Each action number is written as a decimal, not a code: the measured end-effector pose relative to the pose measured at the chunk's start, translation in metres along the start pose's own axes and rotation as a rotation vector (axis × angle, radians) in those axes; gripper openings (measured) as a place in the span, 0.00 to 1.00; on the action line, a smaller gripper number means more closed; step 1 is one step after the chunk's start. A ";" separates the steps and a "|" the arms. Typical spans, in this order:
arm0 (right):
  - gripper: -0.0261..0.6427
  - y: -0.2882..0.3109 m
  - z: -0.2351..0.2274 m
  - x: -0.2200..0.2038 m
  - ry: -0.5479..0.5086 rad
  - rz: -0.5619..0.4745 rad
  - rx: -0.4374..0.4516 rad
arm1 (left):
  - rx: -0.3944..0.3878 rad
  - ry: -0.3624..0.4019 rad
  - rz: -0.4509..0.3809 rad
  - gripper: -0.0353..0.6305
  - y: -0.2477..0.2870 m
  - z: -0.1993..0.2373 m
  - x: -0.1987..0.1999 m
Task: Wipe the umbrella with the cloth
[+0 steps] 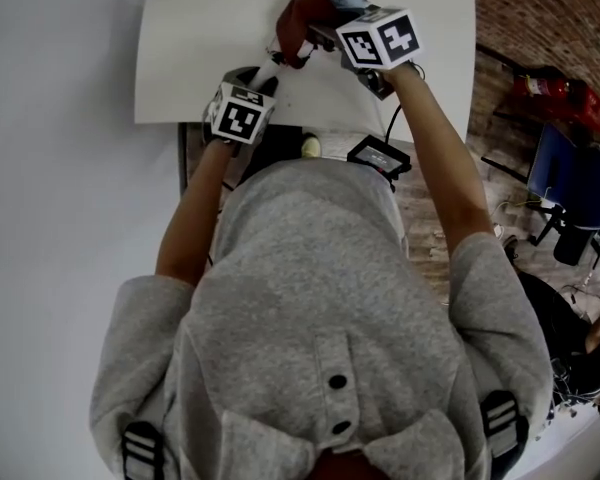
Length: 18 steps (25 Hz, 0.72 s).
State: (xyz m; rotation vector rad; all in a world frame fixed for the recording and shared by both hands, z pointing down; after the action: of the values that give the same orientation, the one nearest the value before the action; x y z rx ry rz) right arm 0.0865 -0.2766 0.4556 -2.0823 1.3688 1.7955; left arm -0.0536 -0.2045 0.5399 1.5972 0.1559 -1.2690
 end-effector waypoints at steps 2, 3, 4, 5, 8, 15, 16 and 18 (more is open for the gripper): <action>0.16 -0.002 -0.005 0.003 -0.035 0.011 -0.016 | -0.001 0.005 0.000 0.28 0.001 0.000 0.003; 0.16 -0.003 -0.007 0.004 -0.051 0.016 -0.021 | -0.003 0.007 0.000 0.28 0.001 0.000 0.004; 0.17 -0.004 -0.008 0.005 -0.062 0.021 -0.025 | -0.005 0.005 0.001 0.28 0.000 -0.001 0.004; 0.17 -0.005 -0.010 0.006 -0.069 0.024 -0.029 | -0.007 0.002 0.001 0.28 0.000 -0.001 0.004; 0.17 -0.009 -0.014 0.008 -0.089 0.031 -0.044 | -0.009 0.000 0.002 0.28 -0.002 -0.002 0.003; 0.17 -0.020 -0.031 0.017 -0.151 0.049 -0.082 | -0.021 -0.002 0.001 0.28 -0.002 -0.003 0.004; 0.17 -0.022 -0.033 0.018 -0.168 0.055 -0.087 | -0.023 -0.002 0.001 0.28 -0.003 -0.003 0.004; 0.17 -0.024 -0.036 0.019 -0.202 0.072 -0.098 | -0.025 -0.004 0.001 0.28 -0.003 -0.003 0.004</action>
State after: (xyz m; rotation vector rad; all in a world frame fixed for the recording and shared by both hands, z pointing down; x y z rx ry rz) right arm 0.1282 -0.2933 0.4404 -1.8540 1.3432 2.0757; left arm -0.0522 -0.2029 0.5351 1.5729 0.1681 -1.2644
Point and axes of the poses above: the fingertips, and each gripper's own axes: y forward along the fingers, z to its left, x out of its top, the point moved 4 cm from there along -y, backward along the fingers, and after that the axes turned 15 degrees about -z, right-handed, at the moved point
